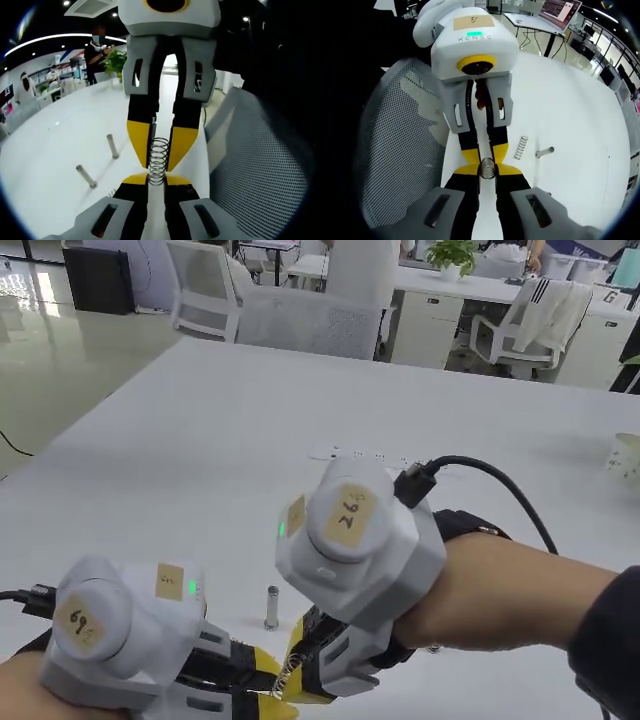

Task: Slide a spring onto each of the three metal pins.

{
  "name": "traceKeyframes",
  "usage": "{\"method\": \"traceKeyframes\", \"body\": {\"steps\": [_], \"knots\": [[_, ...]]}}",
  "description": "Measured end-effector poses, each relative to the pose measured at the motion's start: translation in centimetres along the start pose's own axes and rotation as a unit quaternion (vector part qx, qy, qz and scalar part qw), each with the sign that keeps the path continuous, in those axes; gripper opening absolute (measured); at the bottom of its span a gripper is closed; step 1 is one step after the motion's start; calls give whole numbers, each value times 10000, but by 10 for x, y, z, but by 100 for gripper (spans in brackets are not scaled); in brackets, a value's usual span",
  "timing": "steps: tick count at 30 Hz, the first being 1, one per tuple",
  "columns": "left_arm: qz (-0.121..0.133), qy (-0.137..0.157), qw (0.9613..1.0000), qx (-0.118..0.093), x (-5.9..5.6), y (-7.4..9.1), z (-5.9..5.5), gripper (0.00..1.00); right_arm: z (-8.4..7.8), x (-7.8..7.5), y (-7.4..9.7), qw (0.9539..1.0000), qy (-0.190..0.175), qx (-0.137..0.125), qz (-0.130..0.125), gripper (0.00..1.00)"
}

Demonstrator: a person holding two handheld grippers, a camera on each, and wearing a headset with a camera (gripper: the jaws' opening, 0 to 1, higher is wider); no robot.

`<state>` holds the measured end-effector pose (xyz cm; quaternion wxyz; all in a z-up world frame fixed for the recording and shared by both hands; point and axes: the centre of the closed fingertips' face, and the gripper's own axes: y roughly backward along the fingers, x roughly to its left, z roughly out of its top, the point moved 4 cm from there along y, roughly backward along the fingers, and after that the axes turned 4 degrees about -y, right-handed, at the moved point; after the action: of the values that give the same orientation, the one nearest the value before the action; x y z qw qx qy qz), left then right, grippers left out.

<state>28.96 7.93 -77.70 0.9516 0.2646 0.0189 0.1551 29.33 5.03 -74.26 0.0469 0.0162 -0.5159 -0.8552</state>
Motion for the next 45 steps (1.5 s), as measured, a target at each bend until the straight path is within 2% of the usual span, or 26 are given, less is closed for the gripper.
{"method": "traceKeyframes", "body": {"steps": [6,10,12,15,17,21,26,34,45], "knots": [[144,204,9996,113,6,0,-6,19,-11,-14,12,9996,-153,63,-208,8],[149,210,9996,86,5,1,-5,18,-20,-28,25,9986,-331,47,-420,8],[141,209,9996,102,5,0,-5,19,-25,-38,34,9971,-450,33,-621,8],[118,208,9996,128,4,0,-6,19,-35,-58,47,9932,-607,144,-986,8],[111,218,9996,125,3,-1,-6,19,-40,-68,55,9911,-674,181,-1137,8],[115,232,9996,123,4,-1,-6,19,-47,-83,60,9879,-766,285,-1316,8],[116,247,9995,132,4,-1,-7,20,-47,-92,48,9888,-790,362,-1211,8],[131,274,9994,140,4,-1,-8,20,-54,-99,27,9895,-762,709,-1004,8],[130,306,9993,158,6,0,-9,20,-58,-100,12,9899,-828,808,-826,8]]}}
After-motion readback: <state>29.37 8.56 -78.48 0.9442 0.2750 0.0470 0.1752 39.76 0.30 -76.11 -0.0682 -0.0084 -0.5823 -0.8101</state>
